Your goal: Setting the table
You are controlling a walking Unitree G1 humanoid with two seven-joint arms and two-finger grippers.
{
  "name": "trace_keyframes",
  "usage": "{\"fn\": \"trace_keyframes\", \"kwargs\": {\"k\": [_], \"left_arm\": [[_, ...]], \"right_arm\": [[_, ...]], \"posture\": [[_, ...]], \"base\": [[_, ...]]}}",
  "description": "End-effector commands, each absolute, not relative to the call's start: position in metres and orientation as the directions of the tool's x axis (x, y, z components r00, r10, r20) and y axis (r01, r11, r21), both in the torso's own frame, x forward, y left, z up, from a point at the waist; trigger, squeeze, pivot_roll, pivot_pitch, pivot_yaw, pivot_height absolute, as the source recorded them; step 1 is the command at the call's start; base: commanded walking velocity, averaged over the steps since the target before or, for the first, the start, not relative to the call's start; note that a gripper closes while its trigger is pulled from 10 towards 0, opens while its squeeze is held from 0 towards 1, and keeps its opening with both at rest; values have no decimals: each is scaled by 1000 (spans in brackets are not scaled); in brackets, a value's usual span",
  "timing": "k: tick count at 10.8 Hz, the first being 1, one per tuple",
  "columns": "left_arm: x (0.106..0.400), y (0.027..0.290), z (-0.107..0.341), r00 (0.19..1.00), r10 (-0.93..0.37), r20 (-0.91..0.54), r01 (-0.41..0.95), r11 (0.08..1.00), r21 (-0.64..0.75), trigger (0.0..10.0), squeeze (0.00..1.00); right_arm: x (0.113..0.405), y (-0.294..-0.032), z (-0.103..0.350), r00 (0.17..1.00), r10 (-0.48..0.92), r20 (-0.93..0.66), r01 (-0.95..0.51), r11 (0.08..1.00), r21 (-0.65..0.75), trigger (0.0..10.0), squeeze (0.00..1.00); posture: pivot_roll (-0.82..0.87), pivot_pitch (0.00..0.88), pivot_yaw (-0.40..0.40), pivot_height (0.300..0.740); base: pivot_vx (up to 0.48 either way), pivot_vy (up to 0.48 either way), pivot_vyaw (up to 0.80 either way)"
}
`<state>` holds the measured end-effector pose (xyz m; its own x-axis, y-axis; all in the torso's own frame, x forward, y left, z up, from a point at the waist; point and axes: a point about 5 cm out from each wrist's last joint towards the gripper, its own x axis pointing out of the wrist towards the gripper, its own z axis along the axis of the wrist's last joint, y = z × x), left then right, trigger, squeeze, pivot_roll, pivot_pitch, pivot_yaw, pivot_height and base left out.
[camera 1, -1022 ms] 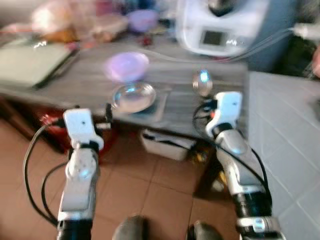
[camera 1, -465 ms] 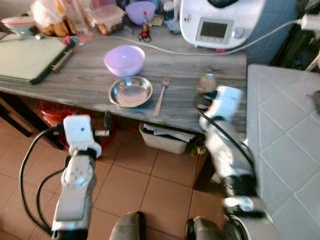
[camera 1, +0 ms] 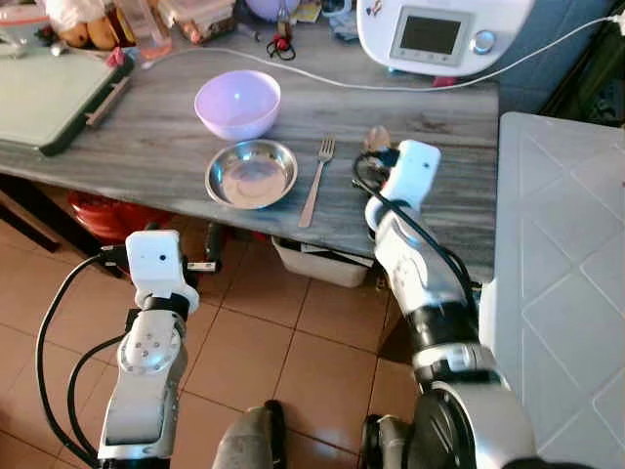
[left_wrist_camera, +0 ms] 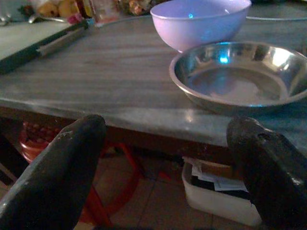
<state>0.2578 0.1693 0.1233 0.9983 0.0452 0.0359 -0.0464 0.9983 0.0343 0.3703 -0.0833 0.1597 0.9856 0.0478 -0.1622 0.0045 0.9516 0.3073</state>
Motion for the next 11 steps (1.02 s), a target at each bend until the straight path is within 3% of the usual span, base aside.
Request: {"fn": "trace_keyframes", "kwargs": {"k": [1, 11], "left_arm": [[255, 170, 121, 998, 52, 18, -52, 998, 42, 10000, 0], [255, 163, 116, 999, 41, -3, -41, 999, 16, 10000, 0]], "right_arm": [[371, -77, 161, 982, 63, -176, -1, 944, 331, 10000, 0], [379, -37, 166, 959, 182, -215, -94, 926, 365, 10000, 0]], "posture": [[23, 234, 65, 740], [6, 250, 46, 740]], "base": [[0, 0, 0], [0, 0, 0]]}}
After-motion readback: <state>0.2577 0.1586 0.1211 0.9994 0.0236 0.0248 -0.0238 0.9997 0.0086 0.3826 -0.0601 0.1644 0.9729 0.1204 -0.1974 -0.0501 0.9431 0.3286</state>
